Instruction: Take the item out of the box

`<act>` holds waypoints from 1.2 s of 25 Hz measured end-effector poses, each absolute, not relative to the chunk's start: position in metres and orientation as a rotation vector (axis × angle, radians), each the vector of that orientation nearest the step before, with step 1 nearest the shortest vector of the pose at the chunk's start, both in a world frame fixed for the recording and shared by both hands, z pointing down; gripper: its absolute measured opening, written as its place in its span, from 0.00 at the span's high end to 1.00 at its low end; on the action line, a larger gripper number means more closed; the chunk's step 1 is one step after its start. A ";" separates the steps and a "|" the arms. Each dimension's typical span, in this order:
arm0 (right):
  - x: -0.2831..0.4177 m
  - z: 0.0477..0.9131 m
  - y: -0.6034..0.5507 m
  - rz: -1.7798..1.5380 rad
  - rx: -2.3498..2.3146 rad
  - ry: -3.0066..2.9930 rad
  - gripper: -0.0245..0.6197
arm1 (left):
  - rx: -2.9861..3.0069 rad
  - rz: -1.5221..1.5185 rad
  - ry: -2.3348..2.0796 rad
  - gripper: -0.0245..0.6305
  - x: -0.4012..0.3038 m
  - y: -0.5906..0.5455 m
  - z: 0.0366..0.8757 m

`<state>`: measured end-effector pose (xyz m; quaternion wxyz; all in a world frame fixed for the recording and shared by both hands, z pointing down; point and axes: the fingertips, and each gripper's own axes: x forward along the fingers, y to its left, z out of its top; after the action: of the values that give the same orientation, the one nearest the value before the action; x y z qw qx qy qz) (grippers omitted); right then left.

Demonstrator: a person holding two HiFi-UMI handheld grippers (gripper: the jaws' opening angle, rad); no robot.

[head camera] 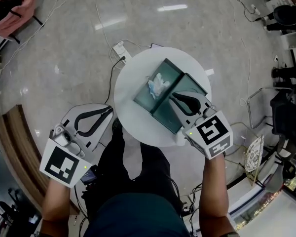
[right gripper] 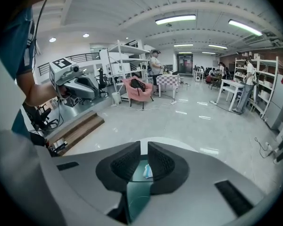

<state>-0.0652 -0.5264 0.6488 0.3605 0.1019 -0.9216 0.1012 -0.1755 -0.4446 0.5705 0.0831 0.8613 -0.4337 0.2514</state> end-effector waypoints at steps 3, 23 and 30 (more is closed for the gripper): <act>-0.072 0.670 -0.531 0.265 0.241 -2.361 0.90 | 2.555 0.749 -1.291 0.93 -0.178 -0.446 0.586; -0.111 0.852 -0.553 0.112 0.057 -2.006 0.67 | 2.461 0.751 -1.270 0.93 -0.217 -0.454 0.677; -0.116 0.898 -0.553 0.030 -0.010 -1.867 0.68 | 2.430 0.746 -1.268 0.93 -0.230 -0.454 0.697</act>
<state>-0.1159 -0.5533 0.8980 0.5949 -0.0041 -0.8037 0.0128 -0.2296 -0.4543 0.6966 0.1499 0.8458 -0.4413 0.2597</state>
